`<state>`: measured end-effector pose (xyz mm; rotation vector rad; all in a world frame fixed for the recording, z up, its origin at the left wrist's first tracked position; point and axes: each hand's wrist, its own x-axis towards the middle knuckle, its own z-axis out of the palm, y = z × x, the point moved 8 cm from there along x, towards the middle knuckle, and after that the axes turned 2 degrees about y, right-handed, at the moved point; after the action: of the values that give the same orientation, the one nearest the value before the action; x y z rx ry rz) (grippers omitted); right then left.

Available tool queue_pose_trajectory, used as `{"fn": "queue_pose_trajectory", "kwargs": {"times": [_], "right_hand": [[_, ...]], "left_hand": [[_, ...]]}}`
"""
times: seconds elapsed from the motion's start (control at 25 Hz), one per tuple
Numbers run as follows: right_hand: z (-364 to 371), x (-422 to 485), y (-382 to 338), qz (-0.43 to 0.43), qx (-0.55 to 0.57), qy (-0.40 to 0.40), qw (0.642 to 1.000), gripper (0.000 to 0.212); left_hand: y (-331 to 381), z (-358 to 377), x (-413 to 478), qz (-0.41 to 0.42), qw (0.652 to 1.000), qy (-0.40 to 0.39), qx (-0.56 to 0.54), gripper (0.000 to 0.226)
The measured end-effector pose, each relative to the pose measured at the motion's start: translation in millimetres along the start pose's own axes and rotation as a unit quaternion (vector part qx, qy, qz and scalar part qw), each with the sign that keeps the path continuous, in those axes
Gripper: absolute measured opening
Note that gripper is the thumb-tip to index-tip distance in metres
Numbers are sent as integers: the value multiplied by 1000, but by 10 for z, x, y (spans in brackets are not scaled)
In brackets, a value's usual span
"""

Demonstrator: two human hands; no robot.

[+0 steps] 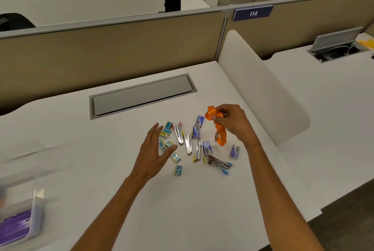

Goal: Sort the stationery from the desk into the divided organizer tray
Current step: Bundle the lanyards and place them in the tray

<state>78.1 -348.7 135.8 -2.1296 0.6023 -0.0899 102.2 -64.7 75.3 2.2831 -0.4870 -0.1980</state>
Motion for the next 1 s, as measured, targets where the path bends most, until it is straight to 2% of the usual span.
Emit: {"fn": "queue_pose_trajectory", "kwargs": {"times": [0.16,0.36,0.48,0.52,0.56,0.64,0.72,0.8,0.84,0.88,0.92,1.0], "right_hand": [[28,-104,-425,-46,18,-13,999,40],[428,-321,-909,-78,34,-72,994,43],[659,-450,-1180,-98,61,-106,988,39],[722,-493,-1276,-108,69,-117,985,36],[771,-532,-1367,-119,76,-123,982,33],[852,-594,-1527,-133,89,-132,978,33],[926,-662,-1656,-137,98,-142,975,36],[1010,-745,-1730,-139,100,-155,973,32],[1065,-788,-1754,-140,98,-163,972,29],[1118,-822,-1752,-137,95,-168,971,27],[1176,-846,-1727,-131,90,-173,972,28],[1322,-894,-1678,-124,54,-183,974,37]], "left_hand": [[277,26,28,3,999,-24,-44,103],[435,-37,-6,-15,992,-13,-124,122],[314,-74,-48,-99,970,-8,-220,119],[212,-58,-89,-145,952,-23,-270,115],[103,-13,-143,-193,919,-45,-342,113],[-61,110,-272,-257,813,-91,-515,112],[-59,156,-394,-270,698,-116,-654,102],[-21,147,-442,-269,598,-112,-747,85],[-17,106,-440,-263,559,-105,-779,84],[-35,60,-421,-255,534,-96,-800,84],[-51,-3,-398,-247,523,-85,-811,83],[-130,-136,-376,-235,531,-62,-811,83]]}}
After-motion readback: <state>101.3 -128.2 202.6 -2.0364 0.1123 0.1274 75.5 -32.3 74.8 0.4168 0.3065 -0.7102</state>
